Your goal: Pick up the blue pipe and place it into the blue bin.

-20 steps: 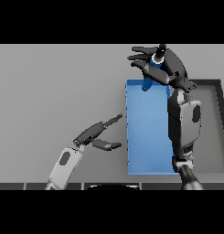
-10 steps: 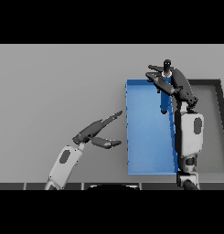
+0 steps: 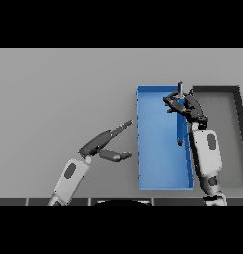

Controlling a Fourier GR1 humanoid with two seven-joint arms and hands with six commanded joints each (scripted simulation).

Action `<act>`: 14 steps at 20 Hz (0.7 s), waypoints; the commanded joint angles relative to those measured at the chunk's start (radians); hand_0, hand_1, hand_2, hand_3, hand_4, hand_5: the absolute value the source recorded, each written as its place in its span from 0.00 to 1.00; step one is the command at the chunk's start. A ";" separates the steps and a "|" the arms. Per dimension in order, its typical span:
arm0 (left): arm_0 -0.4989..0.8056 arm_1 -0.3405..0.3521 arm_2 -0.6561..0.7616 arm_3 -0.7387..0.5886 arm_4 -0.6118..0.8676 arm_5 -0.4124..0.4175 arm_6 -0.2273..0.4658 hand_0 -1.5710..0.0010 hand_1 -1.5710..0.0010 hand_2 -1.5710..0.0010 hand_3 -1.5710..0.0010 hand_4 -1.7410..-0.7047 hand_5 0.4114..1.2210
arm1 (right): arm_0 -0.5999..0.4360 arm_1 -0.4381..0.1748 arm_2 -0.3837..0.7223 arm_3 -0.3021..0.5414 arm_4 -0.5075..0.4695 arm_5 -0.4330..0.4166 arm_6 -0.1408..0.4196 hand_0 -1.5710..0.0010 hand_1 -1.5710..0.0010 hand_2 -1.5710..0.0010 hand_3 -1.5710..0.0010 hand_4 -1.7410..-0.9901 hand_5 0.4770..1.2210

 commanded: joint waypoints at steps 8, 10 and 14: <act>0.010 0.007 0.001 -0.005 0.007 -0.007 0.004 1.00 1.00 1.00 1.00 0.79 0.10 | -0.095 -0.324 0.505 0.088 -0.521 -0.377 0.000 0.56 0.58 0.60 0.88 0.49 0.87; -0.001 0.007 0.010 -0.003 0.009 -0.002 0.011 1.00 1.00 1.00 1.00 0.79 0.10 | -0.141 -0.389 0.616 0.056 -0.533 -0.338 0.000 0.72 0.73 0.74 0.92 0.58 0.79; -0.001 0.007 0.011 0.003 0.009 -0.001 0.010 1.00 1.00 1.00 1.00 0.79 0.10 | -0.219 -0.499 0.807 0.007 -0.535 -0.282 0.000 0.88 0.89 0.89 0.97 0.69 0.53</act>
